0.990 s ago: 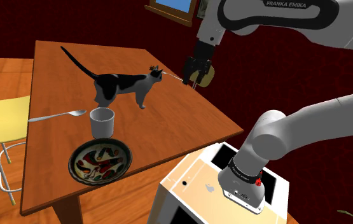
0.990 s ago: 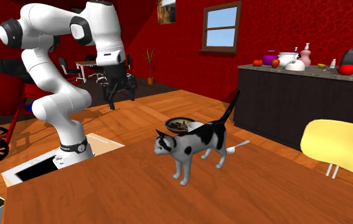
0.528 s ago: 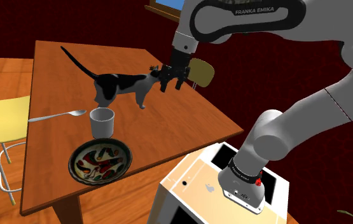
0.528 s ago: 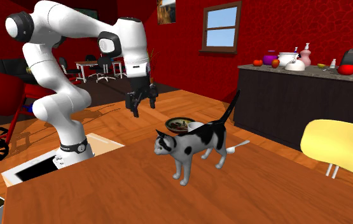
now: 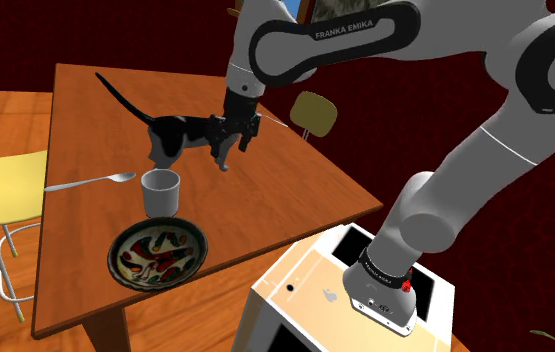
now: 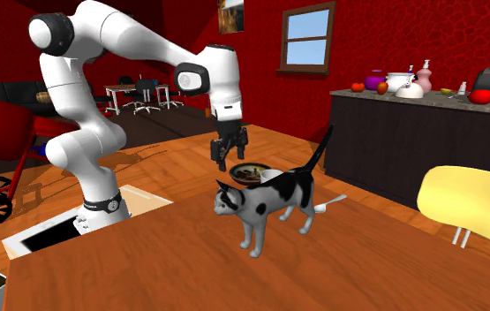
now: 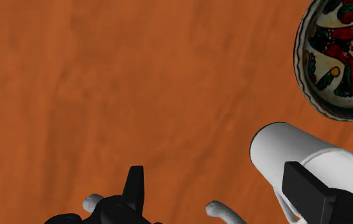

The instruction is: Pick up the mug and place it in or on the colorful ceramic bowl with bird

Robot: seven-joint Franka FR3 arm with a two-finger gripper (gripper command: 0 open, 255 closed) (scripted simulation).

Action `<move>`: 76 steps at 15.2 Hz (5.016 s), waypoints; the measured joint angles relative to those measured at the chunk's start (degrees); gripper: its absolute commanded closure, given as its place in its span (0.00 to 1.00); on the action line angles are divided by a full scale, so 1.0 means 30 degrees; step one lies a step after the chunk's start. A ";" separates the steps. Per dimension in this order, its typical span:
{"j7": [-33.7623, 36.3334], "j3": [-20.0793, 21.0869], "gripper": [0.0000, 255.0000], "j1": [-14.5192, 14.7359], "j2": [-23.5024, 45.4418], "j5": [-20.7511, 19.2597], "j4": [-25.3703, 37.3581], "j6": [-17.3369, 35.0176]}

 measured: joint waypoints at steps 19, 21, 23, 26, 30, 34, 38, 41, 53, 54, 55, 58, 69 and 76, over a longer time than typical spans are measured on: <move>0.3814 0.1541 0.00 0.1405 0.8325 -0.3204 0.4606 0.3837; 0.3839 0.1542 0.00 0.1420 0.8369 -0.3224 0.4594 0.3897; 0.3842 0.1541 0.00 0.1421 0.8379 -0.3228 0.4589 0.3914; 0.3843 0.1540 1.00 0.1422 0.8381 -0.3229 0.4589 0.3917; 0.3843 0.1540 1.00 0.1422 0.8382 -0.3229 0.4588 0.3917; 0.3843 0.1541 1.00 0.1422 0.8382 -0.3229 0.4588 0.3917; 0.3754 0.1561 1.00 0.1372 0.8090 -0.3112 0.4757 0.3466; 0.3735 0.1612 1.00 0.1368 0.7726 -0.2988 0.5115 0.2766; 0.3501 0.1676 1.00 0.1249 0.6456 -0.2549 0.6733 -0.0072; 0.3488 0.1674 1.00 0.1241 0.6405 -0.2532 0.6935 -0.0321; 0.3480 0.1681 1.00 0.1236 0.6270 -0.2489 0.7039 -0.0556; 0.3501 0.1689 1.00 0.1242 0.6213 -0.2479 0.7689 -0.1263; 0.6414 0.3309 1.00 0.2837 0.3092 -0.1615 0.5278 -0.1696; 0.7339 0.3857 1.00 0.3322 0.2703 -0.1465 0.3934 -0.0682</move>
